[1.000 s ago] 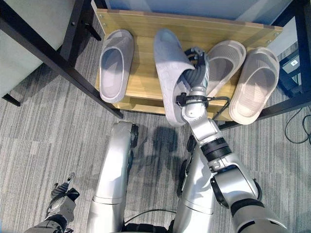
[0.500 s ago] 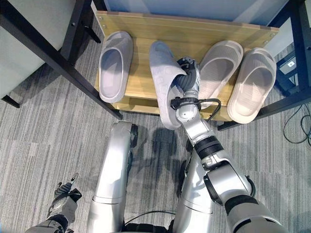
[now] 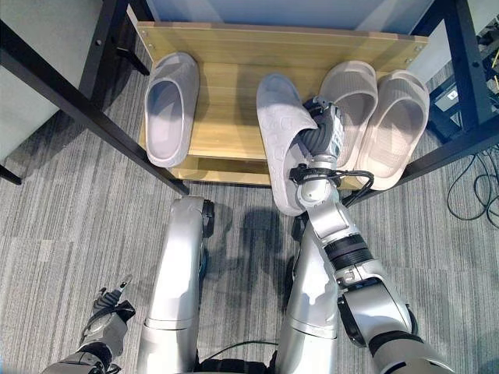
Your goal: Arrange the slippers neatly on the shoe rack.
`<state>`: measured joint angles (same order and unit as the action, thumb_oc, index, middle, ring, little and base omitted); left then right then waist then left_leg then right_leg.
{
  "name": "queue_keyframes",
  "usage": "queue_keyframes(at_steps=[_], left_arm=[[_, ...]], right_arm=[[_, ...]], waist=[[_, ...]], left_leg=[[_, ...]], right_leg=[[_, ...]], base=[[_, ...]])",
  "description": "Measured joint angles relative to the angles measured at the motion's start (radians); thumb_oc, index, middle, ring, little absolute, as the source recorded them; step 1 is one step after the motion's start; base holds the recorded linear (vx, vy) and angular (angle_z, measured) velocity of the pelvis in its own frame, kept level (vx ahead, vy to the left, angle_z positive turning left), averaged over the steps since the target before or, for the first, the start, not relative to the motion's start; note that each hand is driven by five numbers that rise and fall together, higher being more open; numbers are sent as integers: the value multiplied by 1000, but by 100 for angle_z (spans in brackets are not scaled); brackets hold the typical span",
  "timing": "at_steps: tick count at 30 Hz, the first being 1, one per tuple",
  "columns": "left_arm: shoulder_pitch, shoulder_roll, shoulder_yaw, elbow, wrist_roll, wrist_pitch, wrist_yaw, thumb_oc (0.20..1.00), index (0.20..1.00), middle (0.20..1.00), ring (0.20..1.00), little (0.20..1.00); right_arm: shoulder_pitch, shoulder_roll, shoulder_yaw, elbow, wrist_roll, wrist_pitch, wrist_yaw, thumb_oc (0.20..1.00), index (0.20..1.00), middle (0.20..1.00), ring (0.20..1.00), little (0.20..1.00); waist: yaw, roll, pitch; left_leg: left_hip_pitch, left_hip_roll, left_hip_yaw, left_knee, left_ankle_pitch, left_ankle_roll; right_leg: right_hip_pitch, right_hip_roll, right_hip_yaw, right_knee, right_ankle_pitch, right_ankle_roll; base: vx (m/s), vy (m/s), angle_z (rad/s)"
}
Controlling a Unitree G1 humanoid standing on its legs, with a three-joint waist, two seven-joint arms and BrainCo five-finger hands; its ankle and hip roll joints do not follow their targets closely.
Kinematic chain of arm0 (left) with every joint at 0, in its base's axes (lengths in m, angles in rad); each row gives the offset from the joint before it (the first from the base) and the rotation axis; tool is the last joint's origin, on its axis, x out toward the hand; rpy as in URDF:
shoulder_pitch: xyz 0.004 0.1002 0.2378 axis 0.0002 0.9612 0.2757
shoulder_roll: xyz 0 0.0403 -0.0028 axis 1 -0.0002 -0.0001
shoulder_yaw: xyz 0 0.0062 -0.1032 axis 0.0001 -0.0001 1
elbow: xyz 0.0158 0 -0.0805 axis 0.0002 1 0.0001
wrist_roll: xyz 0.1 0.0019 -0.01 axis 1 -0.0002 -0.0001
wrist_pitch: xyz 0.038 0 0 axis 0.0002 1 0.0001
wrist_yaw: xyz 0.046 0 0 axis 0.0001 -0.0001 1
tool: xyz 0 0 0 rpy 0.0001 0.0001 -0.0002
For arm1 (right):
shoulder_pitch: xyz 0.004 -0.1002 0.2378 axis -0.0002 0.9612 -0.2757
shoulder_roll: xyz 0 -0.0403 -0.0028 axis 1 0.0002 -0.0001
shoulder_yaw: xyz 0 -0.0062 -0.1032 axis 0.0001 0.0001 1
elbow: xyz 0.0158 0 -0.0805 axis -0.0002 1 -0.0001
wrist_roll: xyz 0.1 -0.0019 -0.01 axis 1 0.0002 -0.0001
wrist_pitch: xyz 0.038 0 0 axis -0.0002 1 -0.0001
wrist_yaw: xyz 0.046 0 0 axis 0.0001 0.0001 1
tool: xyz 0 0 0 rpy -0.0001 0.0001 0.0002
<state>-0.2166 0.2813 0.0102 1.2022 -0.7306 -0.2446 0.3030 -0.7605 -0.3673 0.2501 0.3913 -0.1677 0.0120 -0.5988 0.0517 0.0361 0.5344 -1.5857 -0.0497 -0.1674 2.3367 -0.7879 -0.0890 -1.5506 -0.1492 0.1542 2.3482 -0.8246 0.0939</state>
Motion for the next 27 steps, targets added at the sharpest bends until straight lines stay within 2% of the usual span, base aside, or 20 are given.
queue_keyframes(at_steps=[4, 6, 9, 14, 16, 17, 20, 27], left_arm=[[1, 3, -2, 19, 8, 1, -1, 1000, 1000, 1000, 1000, 1000], [3, 3, -8, 25, 16, 3, -17, 1000, 1000, 1000, 1000, 1000], [7, 7, -9, 39, 16, 3, -20, 1000, 1000, 1000, 1000, 1000], [12, 9, -11, 41, 16, 4, -22, 1000, 1000, 1000, 1000, 1000], [11, 9, -31, 39, 17, 4, -25, 1000, 1000, 1000, 1000, 1000], [8, 9, -39, 39, 16, 3, -28, 1000, 1000, 1000, 1000, 1000], [7, 8, -49, 41, 16, 3, -36, 1000, 1000, 1000, 1000, 1000], [4, 8, -90, 40, 16, 3, -36, 1000, 1000, 1000, 1000, 1000]], right_arm=[[-51, 16, 34, 1, 84, -20, 13, 200, 200, 200, 200, 200], [-167, 34, 73, 45, 148, -39, 28, 200, 200, 200, 200, 200], [-314, 46, 112, 81, 171, -58, 36, 200, 200, 200, 200, 200], [-437, 45, 115, 175, 186, -71, 36, 200, 200, 200, 200, 200], [-505, 59, 139, 346, 187, -58, 34, 200, 200, 200, 200, 200], [-507, 60, 140, 373, 187, -46, 34, 200, 200, 200, 200, 200], [-514, 92, 140, 442, 190, -17, 29, 200, 200, 200, 200, 200], [-512, 94, 154, 498, 193, 38, 3, 200, 200, 200, 200, 200]], waist=[[0, 6, 3], [13, 16, 7], [29, 18, 7], [56, 18, 7], [62, 18, 7], [67, 18, 7], [64, 17, 7], [62, 17, 7]], left_leg=[[2, -1, 1, 1, 0, 0], [7, -3, -1, 3, 0, 0], [12, -3, -1, 3, 0, 0], [15, -4, 6, 6, 0, 0], [18, -5, 10, 7, 0, 0], [19, -5, 9, 7, 0, 0], [16, -4, 9, 6, 0, 0], [13, -4, 8, 6, 0, 0]], right_leg=[[0, -1, 1, 6, 1, 2], [2, -1, 1, 10, 0, 0], [8, -1, 1, 10, 0, -2], [16, -5, 9, 9, 0, -1], [18, -7, 12, 9, 0, 0], [19, -7, 12, 9, 0, 0], [15, -7, 12, 9, 0, 0], [14, -8, 10, 7, 0, 0]], base=[[0, 0, 0], [0, 0, 0], [0, 0, 0], [6, 5, 1], [0, 0, 0], [0, 0, 0], [0, 0, 0], [0, 0, 0]])
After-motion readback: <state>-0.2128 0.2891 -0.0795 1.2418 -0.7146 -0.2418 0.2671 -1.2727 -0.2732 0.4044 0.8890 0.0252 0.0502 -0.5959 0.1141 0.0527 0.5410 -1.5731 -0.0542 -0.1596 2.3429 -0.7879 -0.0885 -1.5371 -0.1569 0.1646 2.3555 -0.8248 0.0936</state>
